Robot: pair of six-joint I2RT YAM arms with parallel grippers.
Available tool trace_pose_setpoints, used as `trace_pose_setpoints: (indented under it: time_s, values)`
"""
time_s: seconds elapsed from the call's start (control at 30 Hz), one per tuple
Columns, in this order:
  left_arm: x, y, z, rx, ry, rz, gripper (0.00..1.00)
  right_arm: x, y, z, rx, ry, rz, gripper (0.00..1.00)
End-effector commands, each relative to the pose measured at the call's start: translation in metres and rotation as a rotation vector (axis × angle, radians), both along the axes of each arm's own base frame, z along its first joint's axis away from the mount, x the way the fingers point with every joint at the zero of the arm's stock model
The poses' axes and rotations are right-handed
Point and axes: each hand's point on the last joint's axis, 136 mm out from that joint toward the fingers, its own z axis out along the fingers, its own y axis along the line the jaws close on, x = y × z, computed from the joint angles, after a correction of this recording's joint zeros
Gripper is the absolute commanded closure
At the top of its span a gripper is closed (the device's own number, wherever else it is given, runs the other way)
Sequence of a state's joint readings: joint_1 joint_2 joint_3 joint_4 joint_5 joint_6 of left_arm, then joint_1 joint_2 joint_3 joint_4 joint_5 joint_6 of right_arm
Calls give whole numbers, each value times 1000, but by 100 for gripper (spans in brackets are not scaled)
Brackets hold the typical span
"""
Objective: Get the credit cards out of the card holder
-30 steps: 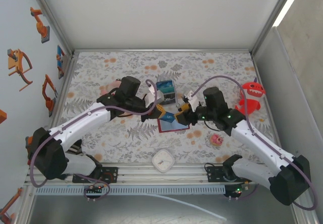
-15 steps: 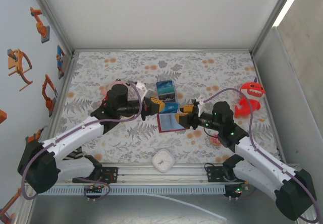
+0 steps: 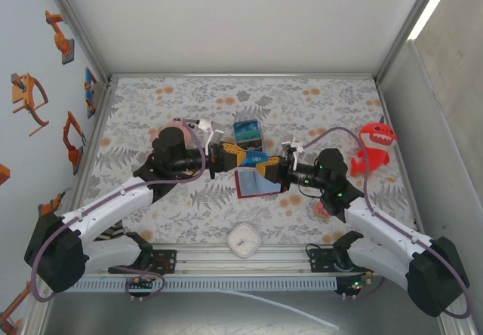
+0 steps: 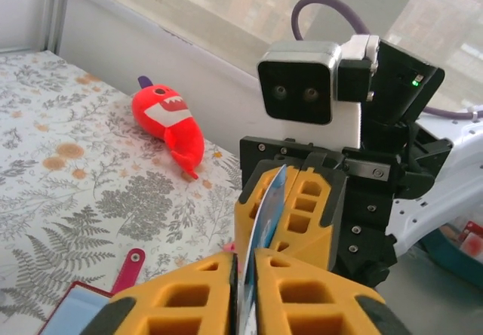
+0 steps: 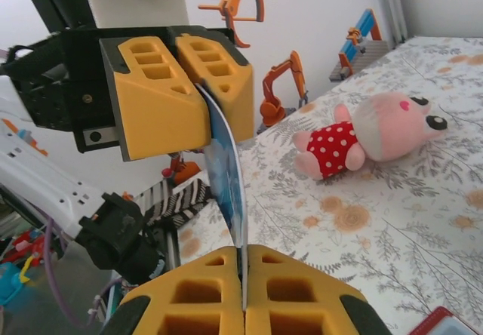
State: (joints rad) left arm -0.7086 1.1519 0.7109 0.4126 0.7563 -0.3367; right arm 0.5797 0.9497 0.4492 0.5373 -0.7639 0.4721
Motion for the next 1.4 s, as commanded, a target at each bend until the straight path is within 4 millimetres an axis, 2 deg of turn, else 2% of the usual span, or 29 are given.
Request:
trace_pose_setpoints:
  time_s: [0.0, 0.2, 0.27, 0.43, 0.63, 0.9, 1.03, 1.1, 1.17, 1.3, 1.33, 1.37]
  values:
    - [-13, 3, -1, 42, -20, -47, 75, -2, -1, 29, 56, -87, 1, 100]
    - [-20, 12, 1, 185, -105, -84, 44, -3, -3, 12, -39, -51, -5, 100]
    - [-21, 14, 2, 218, -127, -94, 38, -4, -3, 8, -66, -39, 4, 100]
    - [-14, 14, 3, 273, -156, -78, 33, -6, -1, -2, -122, -10, 32, 100]
    - [-11, 10, -11, 398, -106, -147, 31, -7, 3, -5, -150, 1, 68, 100]
    - [-1, 1, -22, 475, -114, -203, 39, -5, 9, -10, -179, 22, 113, 100]
    - [3, -3, -30, 507, -103, -234, 65, -3, 11, -12, -188, 29, 122, 100]
    - [4, -4, -35, 519, -99, -244, 73, -2, 11, -12, -189, 27, 118, 100]
    - [5, -5, -38, 529, -97, -253, 89, -1, 11, -12, -192, 22, 113, 100]
    - [7, -5, -42, 540, -104, -257, 97, 4, 8, -15, -214, 22, 70, 100]
    - [10, -4, -43, 544, -112, -249, 99, 9, 6, -17, -229, 21, 40, 98]
    - [13, -4, -44, 550, -121, -235, 99, 12, 3, -20, -249, 22, 13, 88]
